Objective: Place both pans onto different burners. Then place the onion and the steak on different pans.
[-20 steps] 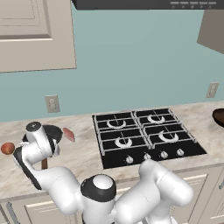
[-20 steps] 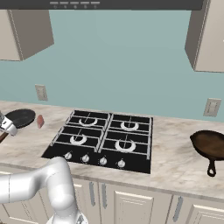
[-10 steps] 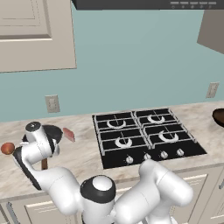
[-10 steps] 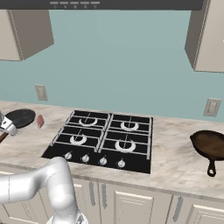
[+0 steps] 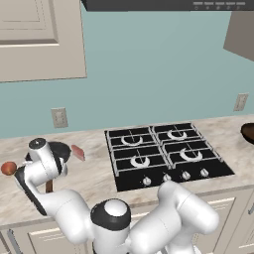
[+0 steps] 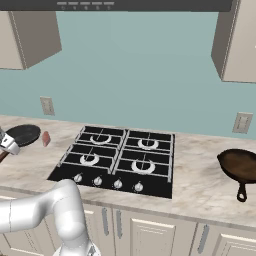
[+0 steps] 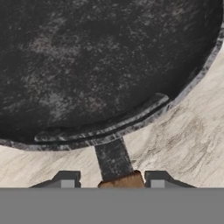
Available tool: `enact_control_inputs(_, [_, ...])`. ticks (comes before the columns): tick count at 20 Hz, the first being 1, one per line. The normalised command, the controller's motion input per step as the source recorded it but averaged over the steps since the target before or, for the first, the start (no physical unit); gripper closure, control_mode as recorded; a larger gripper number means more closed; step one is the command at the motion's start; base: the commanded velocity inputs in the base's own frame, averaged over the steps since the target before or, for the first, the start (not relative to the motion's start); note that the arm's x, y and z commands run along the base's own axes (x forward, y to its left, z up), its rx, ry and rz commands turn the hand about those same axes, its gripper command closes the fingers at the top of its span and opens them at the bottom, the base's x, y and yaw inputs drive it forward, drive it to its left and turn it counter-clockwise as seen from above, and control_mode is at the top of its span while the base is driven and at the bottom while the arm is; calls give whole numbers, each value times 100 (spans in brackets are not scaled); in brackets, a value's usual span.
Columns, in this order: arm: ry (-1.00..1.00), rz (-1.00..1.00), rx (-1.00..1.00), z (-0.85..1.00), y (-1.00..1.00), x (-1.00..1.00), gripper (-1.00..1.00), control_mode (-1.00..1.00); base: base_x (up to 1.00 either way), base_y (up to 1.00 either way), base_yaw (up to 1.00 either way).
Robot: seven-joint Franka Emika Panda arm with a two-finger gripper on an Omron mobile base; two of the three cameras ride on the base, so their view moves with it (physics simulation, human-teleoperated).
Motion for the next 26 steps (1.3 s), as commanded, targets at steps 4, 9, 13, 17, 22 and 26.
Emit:
enact_control_inputs(4, [0, 0, 0, 0, 0, 0, 100, -100, 0, 0, 0])
enact_control_inputs(9, [0, 0, 0, 0, 0, 0, 100, -100, 0, 0, 0])
enact_control_inputs(13, [-1, 0, 1, 2, 0, 0, 100, -100, 0, 0, 0])
enact_control_inputs(17, [-3, 0, 2, 9, 0, 0, 100, -100, 0, 0, 0])
enact_control_inputs(22, [-3, 0, 2, 15, 0, 0, 100, -100, 0, 0, 0])
enact_control_inputs(26, [-1, 0, 1, 16, 0, -6, 100, -100, 0, 0, 0])
